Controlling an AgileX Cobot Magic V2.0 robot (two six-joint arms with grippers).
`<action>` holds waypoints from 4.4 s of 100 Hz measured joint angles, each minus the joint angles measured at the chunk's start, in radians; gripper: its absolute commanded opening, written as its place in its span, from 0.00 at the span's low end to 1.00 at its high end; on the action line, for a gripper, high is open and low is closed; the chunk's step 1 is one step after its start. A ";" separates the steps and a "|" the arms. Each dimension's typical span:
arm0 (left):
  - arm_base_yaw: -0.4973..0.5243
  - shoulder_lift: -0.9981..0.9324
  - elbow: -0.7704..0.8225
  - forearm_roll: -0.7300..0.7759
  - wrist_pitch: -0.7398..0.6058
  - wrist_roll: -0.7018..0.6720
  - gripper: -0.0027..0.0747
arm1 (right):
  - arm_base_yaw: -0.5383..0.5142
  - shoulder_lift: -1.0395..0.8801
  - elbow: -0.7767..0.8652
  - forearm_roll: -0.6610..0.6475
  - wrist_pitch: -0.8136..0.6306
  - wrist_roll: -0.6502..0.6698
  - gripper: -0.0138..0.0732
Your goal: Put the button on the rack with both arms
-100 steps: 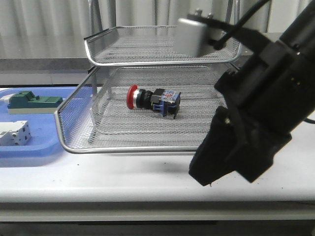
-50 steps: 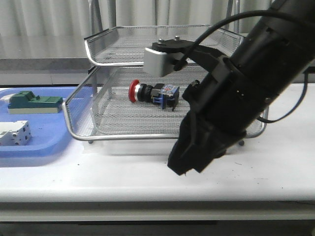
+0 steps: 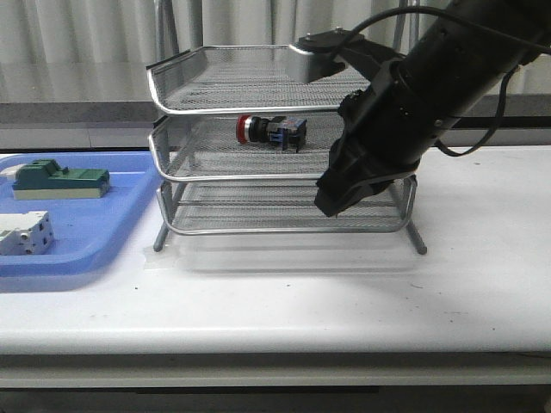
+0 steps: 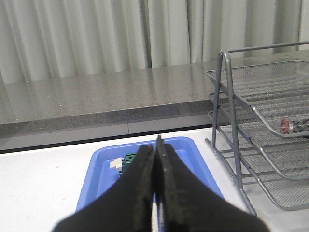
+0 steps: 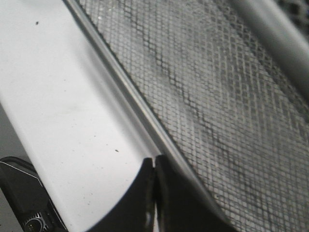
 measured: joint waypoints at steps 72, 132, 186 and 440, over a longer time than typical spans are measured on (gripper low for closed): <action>0.000 0.000 0.000 0.000 0.000 0.000 0.01 | -0.001 -0.215 0.031 -0.190 0.143 0.466 0.09; 0.000 0.000 0.000 0.000 0.000 0.000 0.01 | -0.112 -0.786 0.251 -0.591 0.249 0.904 0.09; 0.000 0.000 0.000 0.000 0.000 0.000 0.01 | -0.289 -1.304 0.486 -0.594 0.351 0.948 0.09; 0.000 0.000 0.000 0.000 0.000 0.000 0.01 | -0.343 -1.762 1.091 -0.629 -0.254 1.116 0.09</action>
